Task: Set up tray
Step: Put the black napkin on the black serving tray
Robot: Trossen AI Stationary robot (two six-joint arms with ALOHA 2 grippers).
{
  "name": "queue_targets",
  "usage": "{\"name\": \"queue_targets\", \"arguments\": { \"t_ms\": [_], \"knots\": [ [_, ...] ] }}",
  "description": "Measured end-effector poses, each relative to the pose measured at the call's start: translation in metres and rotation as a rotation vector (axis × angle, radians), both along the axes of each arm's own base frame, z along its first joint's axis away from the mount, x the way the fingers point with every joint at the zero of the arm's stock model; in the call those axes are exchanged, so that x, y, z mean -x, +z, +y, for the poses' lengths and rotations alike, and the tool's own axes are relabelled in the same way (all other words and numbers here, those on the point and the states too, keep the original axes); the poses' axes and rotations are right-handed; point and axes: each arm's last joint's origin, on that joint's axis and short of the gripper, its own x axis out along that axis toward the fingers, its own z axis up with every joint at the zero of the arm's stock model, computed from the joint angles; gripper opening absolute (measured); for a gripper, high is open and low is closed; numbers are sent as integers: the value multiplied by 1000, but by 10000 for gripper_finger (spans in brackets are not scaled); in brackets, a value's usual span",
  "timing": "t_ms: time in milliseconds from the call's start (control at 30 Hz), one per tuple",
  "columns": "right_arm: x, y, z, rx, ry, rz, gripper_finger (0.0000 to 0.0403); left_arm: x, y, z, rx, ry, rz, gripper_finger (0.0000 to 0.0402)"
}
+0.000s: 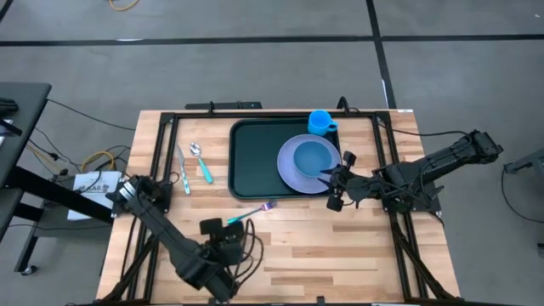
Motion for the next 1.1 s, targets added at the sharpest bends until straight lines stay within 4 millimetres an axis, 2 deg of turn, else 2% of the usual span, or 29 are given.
{"name": "queue_targets", "arguments": {
  "t_ms": [233,333,500,667,800,933,1100],
  "knots": [
    [0,0,0,1,1,1,107,-8,8,16,-17,-58,2,0],
    [0,0,0,2,1,4,107,-7,17,24,-42,-70,-37,0],
    [0,0,0,2,1,5,107,-1,37,37,-112,-117,-128,0],
    [0,0,0,2,1,4,107,13,69,58,-203,-166,-252,0],
    [0,0,0,1,1,3,107,32,101,83,-272,-177,-366,0],
    [0,0,0,-1,2,-3,107,51,129,117,-316,-137,-451,0],
    [0,0,0,-15,-6,-9,107,58,146,165,-379,-43,-457,0]
  ]
}}
